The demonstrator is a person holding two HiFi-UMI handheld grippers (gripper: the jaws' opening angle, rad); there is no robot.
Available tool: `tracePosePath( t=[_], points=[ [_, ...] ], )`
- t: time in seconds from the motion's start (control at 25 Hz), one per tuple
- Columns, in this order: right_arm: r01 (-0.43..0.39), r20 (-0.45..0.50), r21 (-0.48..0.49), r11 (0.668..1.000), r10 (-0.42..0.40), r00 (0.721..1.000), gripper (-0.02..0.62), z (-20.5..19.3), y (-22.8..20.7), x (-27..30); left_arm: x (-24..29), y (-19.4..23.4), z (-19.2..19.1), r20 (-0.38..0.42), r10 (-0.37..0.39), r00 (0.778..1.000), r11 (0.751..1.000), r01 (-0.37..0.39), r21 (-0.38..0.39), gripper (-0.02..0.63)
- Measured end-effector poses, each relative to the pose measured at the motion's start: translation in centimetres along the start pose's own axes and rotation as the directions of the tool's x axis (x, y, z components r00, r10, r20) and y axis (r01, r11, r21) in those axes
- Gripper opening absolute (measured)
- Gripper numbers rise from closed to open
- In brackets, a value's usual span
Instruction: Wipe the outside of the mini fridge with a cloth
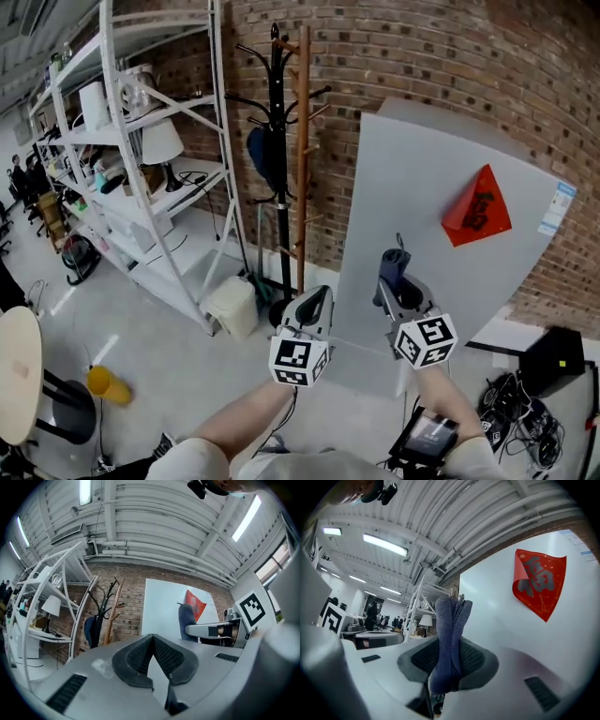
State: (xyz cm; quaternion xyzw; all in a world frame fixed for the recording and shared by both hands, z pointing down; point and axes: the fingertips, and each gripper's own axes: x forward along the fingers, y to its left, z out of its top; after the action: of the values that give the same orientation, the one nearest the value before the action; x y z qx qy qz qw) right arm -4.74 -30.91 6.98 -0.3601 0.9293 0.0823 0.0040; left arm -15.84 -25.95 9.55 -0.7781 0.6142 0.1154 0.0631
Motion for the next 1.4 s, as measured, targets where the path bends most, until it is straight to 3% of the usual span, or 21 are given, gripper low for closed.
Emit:
tracePosePath(
  t=[0.44,0.8,1.04,1.4],
  points=[
    [0.109,0.058,0.012,0.994,-0.109,0.992,0.106,9.4,-2.0,9.2,8.3,6.0,8.2,0.120,-0.135,0.984,0.991,0.137,-0.003,0.000],
    [0.226,0.098,-0.073,0.971,-0.219,0.971,0.106,17.6,-3.5,12.9,13.3,7.7,15.0,0.186,-0.192,0.964,0.981,0.192,0.016,0.000],
    [0.323,0.052,-0.161,0.932,-0.319,0.946,0.106,18.0,-4.2,14.6,15.2,7.3,16.4,0.192,-0.193,0.962,0.981,0.187,0.047,0.000],
    [0.341,0.030,-0.178,0.923,-0.342,0.939,0.106,18.0,-6.6,11.5,17.1,3.9,16.3,0.177,-0.223,0.958,0.974,0.224,0.016,0.000]
  ],
)
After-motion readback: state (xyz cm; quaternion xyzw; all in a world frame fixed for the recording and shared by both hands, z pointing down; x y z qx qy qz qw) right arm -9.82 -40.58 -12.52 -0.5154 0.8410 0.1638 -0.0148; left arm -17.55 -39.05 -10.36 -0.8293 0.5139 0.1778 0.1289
